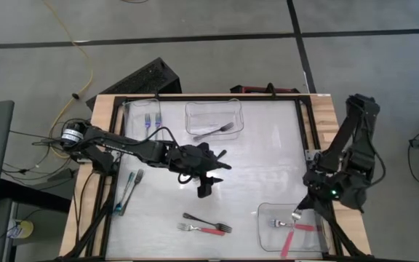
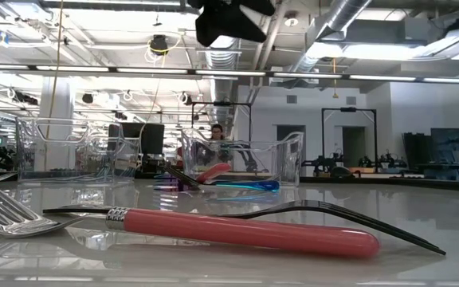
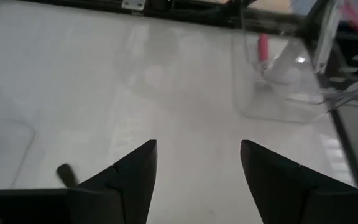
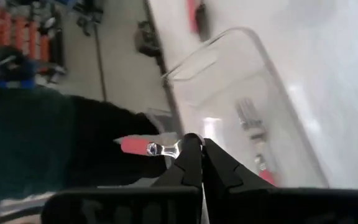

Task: Sort silverware by color (type)
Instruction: Put the pink fork into the bottom right transparent bin

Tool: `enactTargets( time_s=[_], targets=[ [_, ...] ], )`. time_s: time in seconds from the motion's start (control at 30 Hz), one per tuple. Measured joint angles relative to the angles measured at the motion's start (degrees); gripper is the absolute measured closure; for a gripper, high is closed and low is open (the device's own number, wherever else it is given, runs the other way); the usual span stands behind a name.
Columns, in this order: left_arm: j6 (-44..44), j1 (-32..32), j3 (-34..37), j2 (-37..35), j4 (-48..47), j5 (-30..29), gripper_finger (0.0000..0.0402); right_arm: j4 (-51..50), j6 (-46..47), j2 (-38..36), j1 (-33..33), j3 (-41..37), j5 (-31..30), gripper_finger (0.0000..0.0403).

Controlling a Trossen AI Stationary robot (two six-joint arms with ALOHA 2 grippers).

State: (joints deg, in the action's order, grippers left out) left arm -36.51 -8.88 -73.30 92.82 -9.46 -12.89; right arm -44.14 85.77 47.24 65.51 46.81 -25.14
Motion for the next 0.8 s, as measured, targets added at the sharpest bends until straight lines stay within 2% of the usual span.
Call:
enactTargets(
  time_s=[0.07, 0.23, 0.43, 0.6, 0.8],
  targets=[
    [-0.2, 0.0, 0.0, 0.0, 0.4, 0.0, 0.0186, -3.6, 3.8, 0.1, -0.2, 0.0, -0.6, 0.0385],
    [-0.8, 0.0, 0.0, 0.0, -0.2, -0.4, 0.0186, -14.9, 22.1, 1.1, -0.9, -0.1, 0.3, 0.0385],
    [-1.5, -0.3, 0.0, 0.0, -2.1, -0.4, 0.0186, -12.6, 34.9, 4.6, 2.1, -0.1, 4.4, 0.0385],
    [-1.8, -0.8, 0.0, 0.0, -3.7, -1.1, 0.0186, -8.9, 40.0, 10.2, 3.7, -0.1, 5.1, 0.0385],
    [-0.9, -0.2, 0.0, 0.0, -3.6, -1.3, 0.0186, -8.8, 40.6, 14.1, 0.5, -0.1, 8.8, 0.0371]
  ],
)
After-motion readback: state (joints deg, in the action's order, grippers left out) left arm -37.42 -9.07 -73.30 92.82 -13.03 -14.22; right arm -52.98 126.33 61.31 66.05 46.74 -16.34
